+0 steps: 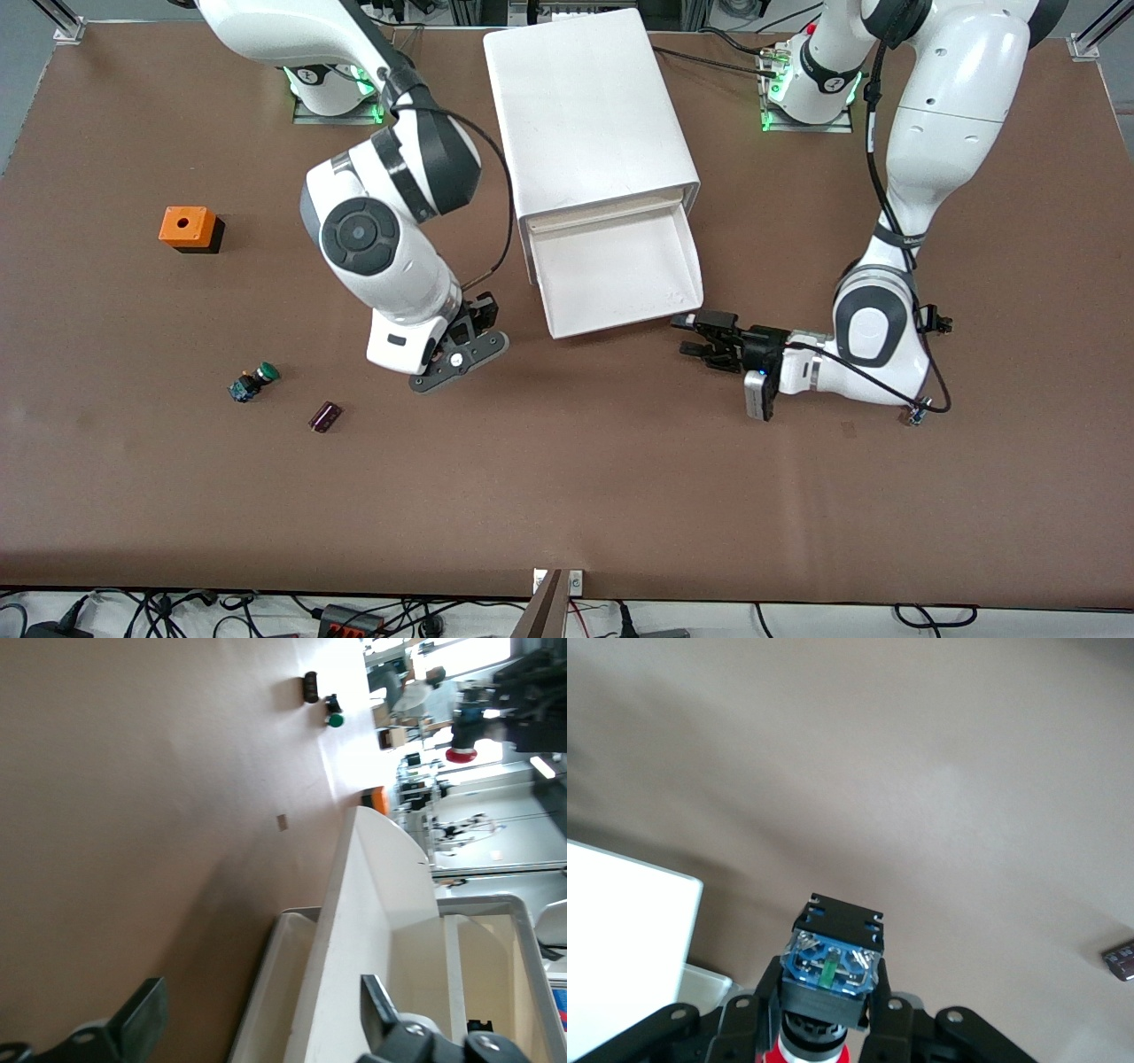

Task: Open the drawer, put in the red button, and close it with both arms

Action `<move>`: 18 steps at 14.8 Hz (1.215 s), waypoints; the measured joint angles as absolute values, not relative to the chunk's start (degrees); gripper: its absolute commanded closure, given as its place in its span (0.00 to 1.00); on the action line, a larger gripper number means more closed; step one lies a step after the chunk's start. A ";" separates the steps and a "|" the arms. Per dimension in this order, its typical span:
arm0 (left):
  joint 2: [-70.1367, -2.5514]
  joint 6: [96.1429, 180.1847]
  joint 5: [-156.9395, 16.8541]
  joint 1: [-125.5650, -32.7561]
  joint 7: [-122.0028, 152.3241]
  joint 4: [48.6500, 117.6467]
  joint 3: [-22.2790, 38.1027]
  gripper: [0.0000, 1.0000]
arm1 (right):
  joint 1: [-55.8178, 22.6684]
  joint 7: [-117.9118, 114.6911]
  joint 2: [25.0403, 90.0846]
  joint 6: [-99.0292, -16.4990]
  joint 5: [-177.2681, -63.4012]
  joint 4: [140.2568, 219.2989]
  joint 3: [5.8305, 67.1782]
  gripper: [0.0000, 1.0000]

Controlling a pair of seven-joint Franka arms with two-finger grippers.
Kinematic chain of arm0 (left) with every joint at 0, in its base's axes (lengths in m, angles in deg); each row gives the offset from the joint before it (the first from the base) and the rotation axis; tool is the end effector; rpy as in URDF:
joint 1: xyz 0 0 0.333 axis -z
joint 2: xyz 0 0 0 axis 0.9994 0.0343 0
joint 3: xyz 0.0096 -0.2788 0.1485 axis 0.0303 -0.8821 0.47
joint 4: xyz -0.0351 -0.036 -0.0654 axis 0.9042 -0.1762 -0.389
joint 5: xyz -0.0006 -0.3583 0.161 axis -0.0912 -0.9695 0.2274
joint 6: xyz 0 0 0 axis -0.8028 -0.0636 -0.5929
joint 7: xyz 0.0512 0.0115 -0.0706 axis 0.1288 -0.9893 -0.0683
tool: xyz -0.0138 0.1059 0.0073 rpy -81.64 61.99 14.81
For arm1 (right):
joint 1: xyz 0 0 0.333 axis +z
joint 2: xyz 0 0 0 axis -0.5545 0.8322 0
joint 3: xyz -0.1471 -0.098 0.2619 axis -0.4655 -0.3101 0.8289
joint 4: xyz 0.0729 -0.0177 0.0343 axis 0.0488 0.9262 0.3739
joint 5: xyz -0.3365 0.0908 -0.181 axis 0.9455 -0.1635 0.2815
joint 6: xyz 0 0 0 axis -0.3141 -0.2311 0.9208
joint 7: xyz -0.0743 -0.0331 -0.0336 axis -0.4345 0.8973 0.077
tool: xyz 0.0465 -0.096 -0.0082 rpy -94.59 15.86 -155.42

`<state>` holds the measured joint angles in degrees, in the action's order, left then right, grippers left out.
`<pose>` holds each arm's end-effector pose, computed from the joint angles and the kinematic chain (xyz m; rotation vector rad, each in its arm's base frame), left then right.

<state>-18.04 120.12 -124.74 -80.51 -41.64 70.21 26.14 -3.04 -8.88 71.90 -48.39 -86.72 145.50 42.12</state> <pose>0.6596 -0.1706 0.2183 1.9609 -0.4834 -0.0975 0.6391 0.3857 0.4289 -2.9781 -0.7346 -0.0675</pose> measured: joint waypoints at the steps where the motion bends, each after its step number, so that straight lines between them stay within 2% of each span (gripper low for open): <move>1: -18.75 119.99 -121.50 -80.74 -38.97 68.79 26.59 0.00 | -2.22 -10.36 71.90 -48.26 -86.73 144.68 42.16 1.00; 7: -25.26 117.32 -95.96 -82.95 -29.62 65.42 27.67 0.00 | 6.37 -13.51 73.31 -50.84 -86.71 144.29 42.15 1.00; 12: -27.94 113.91 -77.85 -83.30 -15.72 64.52 28.11 0.00 | 9.05 -13.60 75.43 -53.21 -86.70 144.26 42.12 1.00; 18: -30.53 111.31 -66.78 -82.17 6.61 64.32 27.94 0.00 | 13.46 -13.60 79.60 -57.99 -86.70 144.25 42.13 1.00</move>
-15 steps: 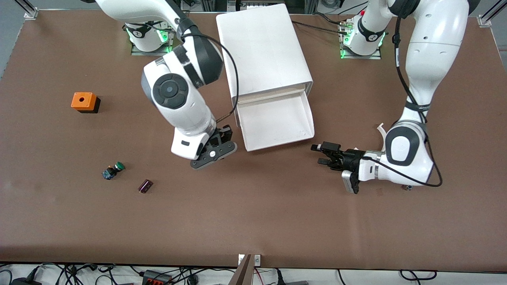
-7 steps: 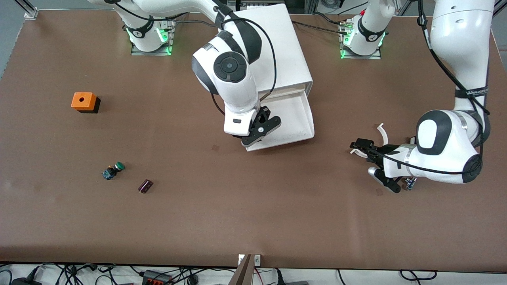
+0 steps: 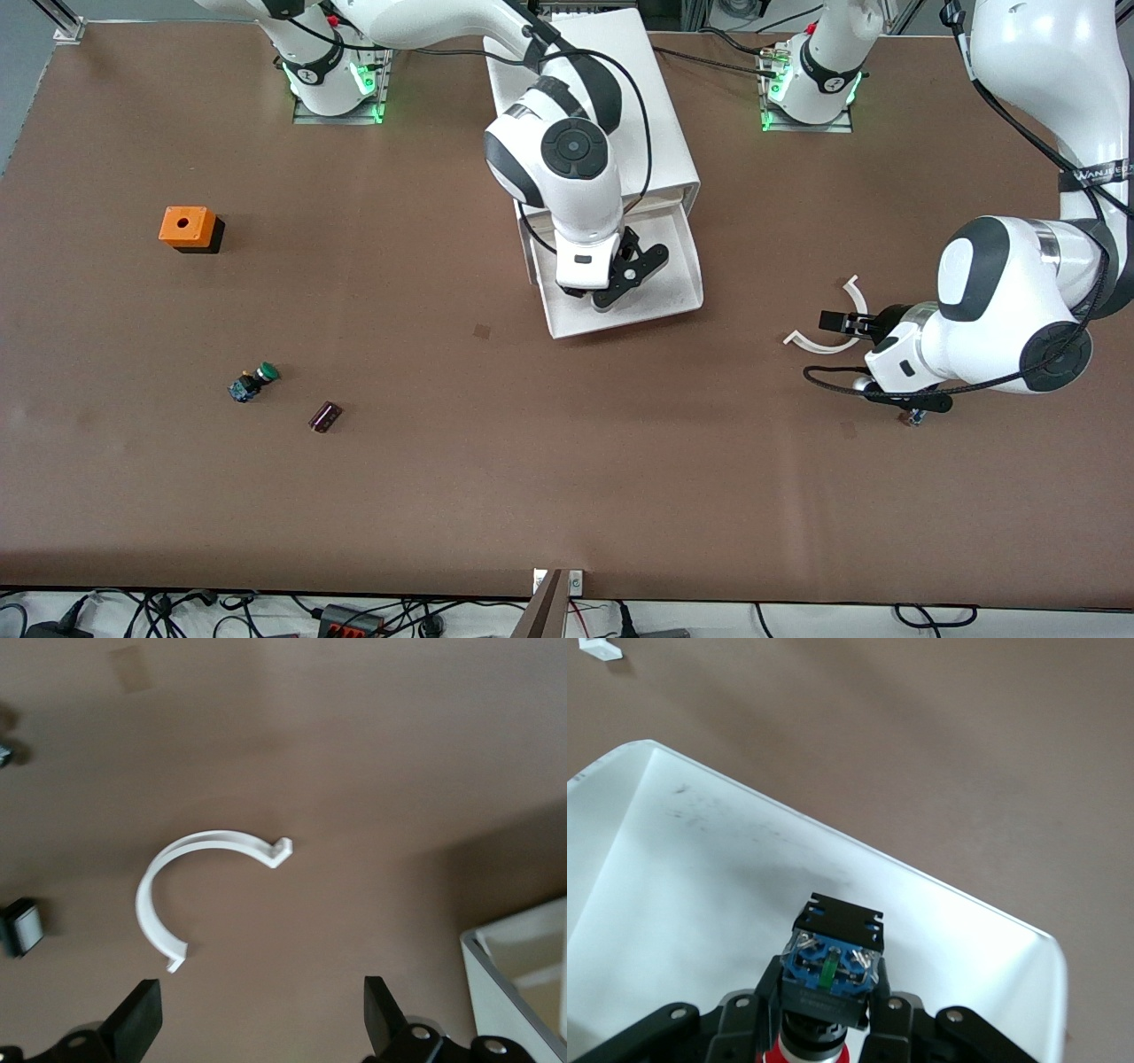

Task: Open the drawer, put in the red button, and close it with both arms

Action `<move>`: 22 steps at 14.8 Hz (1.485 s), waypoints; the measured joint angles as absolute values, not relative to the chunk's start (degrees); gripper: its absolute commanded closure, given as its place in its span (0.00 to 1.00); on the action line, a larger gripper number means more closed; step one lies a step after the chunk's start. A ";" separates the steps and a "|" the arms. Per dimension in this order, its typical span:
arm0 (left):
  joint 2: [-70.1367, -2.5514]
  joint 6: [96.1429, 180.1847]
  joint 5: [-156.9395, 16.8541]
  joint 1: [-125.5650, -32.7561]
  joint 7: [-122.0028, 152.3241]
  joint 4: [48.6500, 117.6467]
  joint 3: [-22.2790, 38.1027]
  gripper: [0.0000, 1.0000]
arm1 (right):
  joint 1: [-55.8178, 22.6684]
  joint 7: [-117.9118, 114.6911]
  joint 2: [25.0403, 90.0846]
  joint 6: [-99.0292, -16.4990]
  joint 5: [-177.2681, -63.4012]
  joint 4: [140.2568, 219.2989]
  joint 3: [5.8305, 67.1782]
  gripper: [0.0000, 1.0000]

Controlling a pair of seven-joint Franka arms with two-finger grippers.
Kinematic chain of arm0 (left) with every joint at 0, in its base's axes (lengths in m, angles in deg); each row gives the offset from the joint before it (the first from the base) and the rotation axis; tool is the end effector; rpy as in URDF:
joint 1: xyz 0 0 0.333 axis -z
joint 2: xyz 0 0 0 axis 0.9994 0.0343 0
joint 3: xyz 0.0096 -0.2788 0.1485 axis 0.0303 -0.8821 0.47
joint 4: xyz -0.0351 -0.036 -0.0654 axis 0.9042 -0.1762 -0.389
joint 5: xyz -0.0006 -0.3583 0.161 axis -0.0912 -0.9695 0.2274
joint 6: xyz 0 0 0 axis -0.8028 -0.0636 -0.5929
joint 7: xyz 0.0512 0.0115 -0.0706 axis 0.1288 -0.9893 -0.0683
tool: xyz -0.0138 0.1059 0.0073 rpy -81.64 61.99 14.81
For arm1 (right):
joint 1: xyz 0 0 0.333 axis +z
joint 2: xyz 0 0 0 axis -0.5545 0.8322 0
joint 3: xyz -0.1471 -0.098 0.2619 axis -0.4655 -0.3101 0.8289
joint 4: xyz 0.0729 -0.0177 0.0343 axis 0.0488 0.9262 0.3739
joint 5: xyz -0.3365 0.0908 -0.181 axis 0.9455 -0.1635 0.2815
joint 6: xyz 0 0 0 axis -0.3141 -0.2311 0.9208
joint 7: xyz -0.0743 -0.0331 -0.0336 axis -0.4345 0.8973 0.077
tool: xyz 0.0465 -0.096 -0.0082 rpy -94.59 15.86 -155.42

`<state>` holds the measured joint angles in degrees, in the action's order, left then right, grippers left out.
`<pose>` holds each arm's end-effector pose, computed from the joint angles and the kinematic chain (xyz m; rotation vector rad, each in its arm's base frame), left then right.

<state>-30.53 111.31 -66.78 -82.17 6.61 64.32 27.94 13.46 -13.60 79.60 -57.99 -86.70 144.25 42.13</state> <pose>0.6607 -0.0612 0.3595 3.0068 -0.1346 -0.5893 0.5224 0.5704 0.3536 -2.8614 -1.0146 -0.1212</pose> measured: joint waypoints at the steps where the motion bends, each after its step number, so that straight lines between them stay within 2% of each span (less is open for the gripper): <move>1: -30.53 111.47 -64.97 -82.27 7.63 63.80 28.08 0.00 | 13.67 -13.60 80.11 -58.70 -86.69 144.24 42.12 1.00; 3: -30.29 111.74 -63.59 -83.17 8.24 61.33 28.32 0.00 | 13.94 -13.60 80.77 -59.40 -86.70 144.23 42.12 1.00; 4: -29.95 111.74 -63.48 -83.66 8.31 59.88 28.35 0.00 | 13.98 -13.60 81.00 -59.76 -86.70 144.23 42.12 0.95; 5: -29.51 111.74 -63.47 -83.92 8.36 58.69 28.39 0.00 | 13.98 -13.60 81.11 -59.99 -86.70 144.23 42.12 0.40; 6: -28.95 111.74 -63.47 -83.93 8.42 57.81 28.38 0.00 | 13.98 -13.68 81.12 -60.08 -86.70 144.22 42.10 0.00; 15: -27.29 114.64 -63.47 -83.25 8.82 56.70 28.18 0.00 | 13.91 -20.73 80.51 -58.98 -86.65 139.61 40.45 0.00; 18: -26.89 115.07 -63.52 -82.92 9.77 56.92 27.34 0.00 | 13.59 -21.44 78.49 -54.51 -86.65 138.56 34.04 0.00; 22: -26.59 118.90 -63.71 -81.45 20.99 58.29 22.62 0.00 | 12.77 -21.44 76.05 -41.37 -86.66 138.54 24.43 0.00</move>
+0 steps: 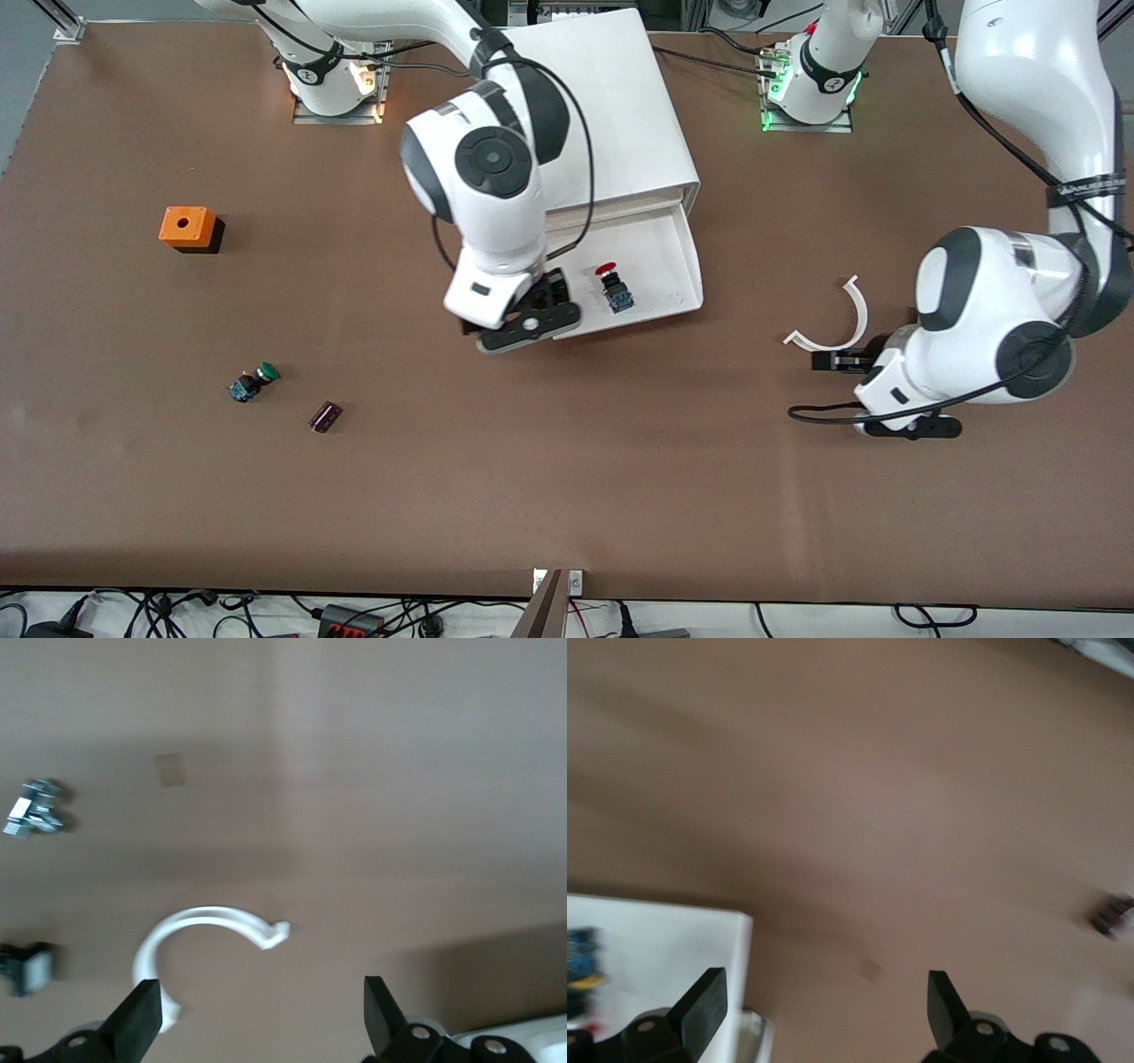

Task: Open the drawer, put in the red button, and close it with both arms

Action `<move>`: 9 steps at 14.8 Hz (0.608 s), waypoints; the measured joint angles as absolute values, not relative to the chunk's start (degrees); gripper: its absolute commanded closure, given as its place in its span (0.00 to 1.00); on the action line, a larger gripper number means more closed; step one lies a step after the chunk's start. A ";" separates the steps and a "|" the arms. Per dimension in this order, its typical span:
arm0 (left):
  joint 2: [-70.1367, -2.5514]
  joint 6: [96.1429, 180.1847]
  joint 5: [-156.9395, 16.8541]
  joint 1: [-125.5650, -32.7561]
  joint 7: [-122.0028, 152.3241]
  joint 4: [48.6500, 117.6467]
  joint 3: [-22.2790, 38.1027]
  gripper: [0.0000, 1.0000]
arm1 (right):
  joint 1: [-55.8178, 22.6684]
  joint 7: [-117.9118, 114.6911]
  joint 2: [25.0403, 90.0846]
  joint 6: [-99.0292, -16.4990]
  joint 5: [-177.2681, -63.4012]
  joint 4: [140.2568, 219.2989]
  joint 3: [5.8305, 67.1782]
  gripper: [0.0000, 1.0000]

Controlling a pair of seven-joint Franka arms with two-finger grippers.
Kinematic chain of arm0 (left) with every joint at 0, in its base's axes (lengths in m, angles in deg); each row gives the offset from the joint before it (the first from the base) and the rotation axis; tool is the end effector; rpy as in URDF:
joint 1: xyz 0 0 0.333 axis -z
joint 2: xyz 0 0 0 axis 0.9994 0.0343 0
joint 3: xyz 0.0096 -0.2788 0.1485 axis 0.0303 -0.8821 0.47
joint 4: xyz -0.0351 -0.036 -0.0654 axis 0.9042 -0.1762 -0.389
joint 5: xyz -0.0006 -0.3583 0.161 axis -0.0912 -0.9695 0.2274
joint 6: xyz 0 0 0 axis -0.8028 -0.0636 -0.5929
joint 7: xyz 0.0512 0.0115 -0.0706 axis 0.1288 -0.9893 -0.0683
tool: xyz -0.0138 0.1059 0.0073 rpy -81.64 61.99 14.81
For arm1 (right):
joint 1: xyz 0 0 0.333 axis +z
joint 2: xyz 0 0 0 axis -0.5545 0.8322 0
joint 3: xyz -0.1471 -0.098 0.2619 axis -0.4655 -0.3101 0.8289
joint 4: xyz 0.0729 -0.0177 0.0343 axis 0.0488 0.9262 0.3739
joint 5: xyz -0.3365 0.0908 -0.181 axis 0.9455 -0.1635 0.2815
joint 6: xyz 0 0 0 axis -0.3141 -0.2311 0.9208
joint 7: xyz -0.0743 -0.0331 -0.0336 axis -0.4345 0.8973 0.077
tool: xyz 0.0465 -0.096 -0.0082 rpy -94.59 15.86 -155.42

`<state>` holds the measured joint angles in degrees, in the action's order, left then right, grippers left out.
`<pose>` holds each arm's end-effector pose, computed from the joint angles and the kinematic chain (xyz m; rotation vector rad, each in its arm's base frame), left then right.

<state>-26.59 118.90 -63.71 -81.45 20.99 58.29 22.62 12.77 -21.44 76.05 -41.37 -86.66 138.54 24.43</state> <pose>0.6921 -0.1186 0.3661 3.0819 0.0871 -0.3521 0.6123 0.4335 0.4367 2.9740 0.4722 0.1094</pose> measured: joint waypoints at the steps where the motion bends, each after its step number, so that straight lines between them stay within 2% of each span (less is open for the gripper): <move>1: -26.56 120.22 -63.71 -80.55 24.68 58.82 21.39 0.00 | 12.48 -21.44 75.53 -38.18 -86.66 138.55 22.25 0.00; 3: -26.45 124.81 -63.71 -77.85 29.19 60.92 20.46 0.00 | 10.82 -21.44 74.28 -34.77 -86.67 138.56 19.55 0.00; 9: -26.02 141.60 -63.70 -70.74 38.61 67.88 20.16 0.00 | -0.49 -19.56 70.60 -33.03 -90.81 138.69 19.00 0.00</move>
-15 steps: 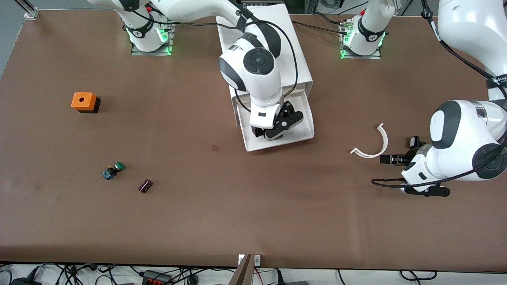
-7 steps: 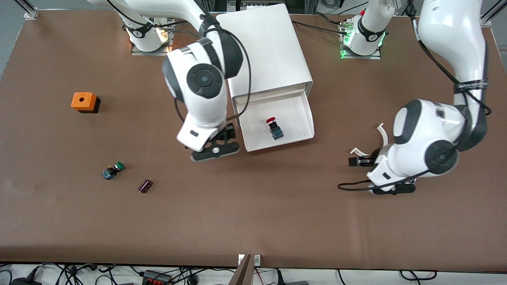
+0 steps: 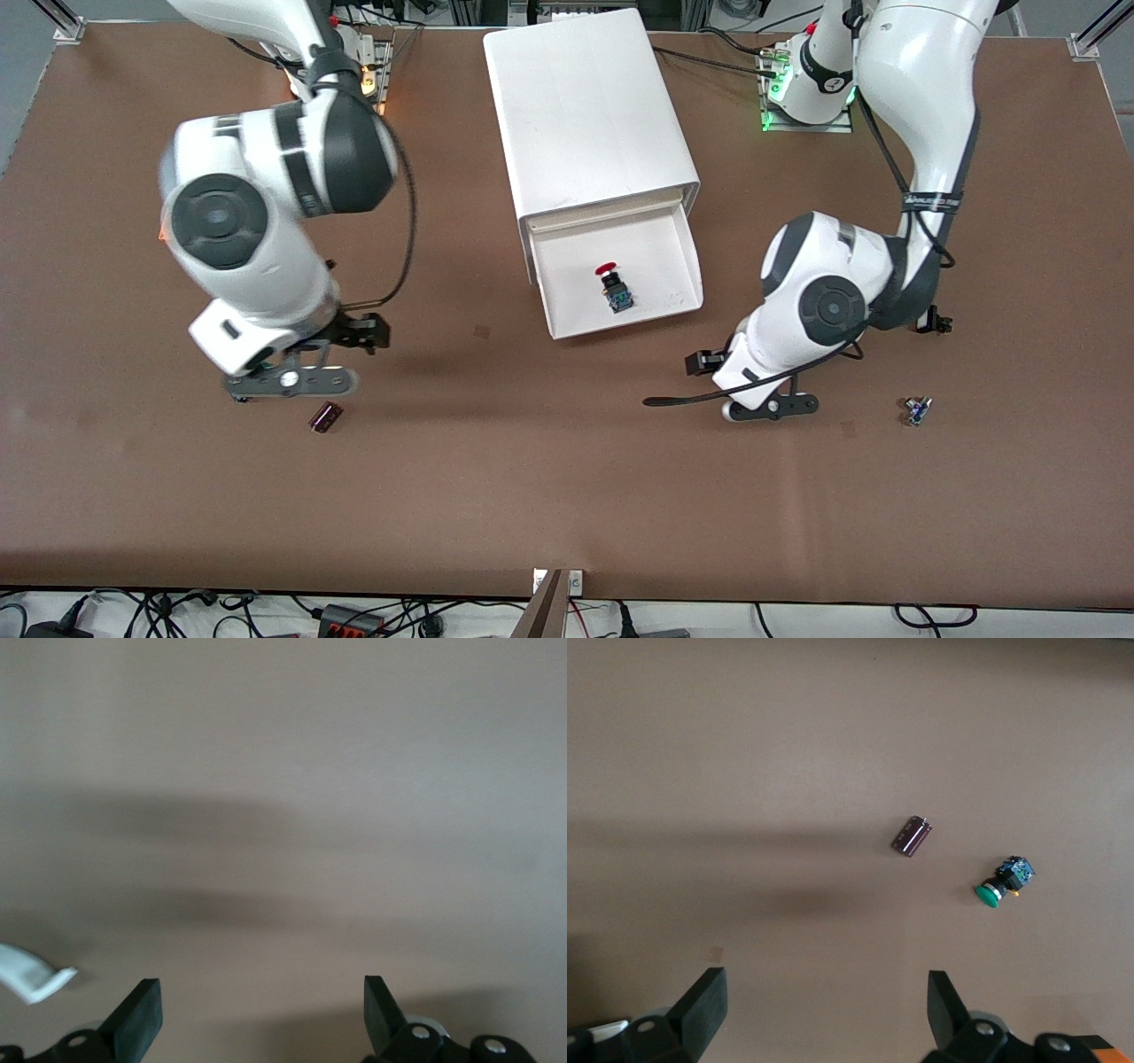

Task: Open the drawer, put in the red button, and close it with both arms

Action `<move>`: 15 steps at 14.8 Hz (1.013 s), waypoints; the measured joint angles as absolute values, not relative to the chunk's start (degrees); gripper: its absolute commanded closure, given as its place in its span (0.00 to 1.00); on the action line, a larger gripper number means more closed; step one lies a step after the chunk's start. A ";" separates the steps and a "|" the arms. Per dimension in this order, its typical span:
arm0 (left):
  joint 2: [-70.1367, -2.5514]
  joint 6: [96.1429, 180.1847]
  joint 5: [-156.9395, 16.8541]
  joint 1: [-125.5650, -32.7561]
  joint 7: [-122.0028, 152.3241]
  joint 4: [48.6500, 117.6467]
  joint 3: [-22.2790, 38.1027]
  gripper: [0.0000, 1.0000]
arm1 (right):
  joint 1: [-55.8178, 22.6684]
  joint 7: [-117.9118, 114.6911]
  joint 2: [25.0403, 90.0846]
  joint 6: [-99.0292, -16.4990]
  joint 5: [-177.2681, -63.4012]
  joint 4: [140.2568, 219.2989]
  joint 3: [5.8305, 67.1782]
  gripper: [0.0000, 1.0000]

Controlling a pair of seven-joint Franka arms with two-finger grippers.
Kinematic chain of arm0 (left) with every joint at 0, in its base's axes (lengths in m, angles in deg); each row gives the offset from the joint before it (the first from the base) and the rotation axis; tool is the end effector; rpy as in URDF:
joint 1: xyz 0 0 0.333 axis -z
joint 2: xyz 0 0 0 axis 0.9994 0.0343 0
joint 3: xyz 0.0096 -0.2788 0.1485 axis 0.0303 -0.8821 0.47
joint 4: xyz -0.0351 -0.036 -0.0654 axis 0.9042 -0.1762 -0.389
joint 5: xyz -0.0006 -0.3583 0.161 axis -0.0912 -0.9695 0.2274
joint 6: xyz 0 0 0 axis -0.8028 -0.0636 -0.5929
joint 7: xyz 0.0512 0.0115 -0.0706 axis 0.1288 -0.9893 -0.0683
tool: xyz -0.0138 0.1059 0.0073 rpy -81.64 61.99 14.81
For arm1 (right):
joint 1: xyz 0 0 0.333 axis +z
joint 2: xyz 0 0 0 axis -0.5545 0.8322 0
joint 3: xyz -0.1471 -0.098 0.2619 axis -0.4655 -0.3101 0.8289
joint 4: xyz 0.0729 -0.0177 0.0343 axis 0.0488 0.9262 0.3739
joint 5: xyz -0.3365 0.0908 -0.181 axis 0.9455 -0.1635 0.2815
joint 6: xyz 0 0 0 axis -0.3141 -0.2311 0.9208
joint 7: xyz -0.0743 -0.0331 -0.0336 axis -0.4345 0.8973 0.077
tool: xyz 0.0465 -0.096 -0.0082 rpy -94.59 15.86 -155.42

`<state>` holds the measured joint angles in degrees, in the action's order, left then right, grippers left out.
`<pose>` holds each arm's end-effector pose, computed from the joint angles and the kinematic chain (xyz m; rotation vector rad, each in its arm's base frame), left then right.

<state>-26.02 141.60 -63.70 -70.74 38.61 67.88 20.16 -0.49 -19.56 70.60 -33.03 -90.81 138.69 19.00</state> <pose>0.6600 -0.2723 0.3137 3.0386 0.2418 -0.0624 0.6824 0.2311 0.5000 3.0334 0.0306 0.0025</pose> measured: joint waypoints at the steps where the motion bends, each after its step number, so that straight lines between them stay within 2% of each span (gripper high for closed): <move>1: -25.91 143.74 -63.70 -69.71 40.39 68.61 20.15 0.00 | -2.05 -17.44 70.32 -32.51 -92.29 138.76 18.99 0.00; 6: -23.15 152.70 -63.66 -64.56 48.10 69.64 20.08 0.00 | -9.07 -7.29 70.17 -31.55 -93.75 138.95 18.95 0.00; 10: -23.26 152.61 -63.66 -62.06 51.04 70.30 20.02 0.00 | -12.57 -6.69 69.65 -31.39 -95.23 139.59 19.59 0.00; 15: -24.45 147.43 -63.61 -57.66 54.78 71.65 19.95 0.00 | -20.93 -6.71 62.01 -34.17 -94.93 147.17 27.57 0.00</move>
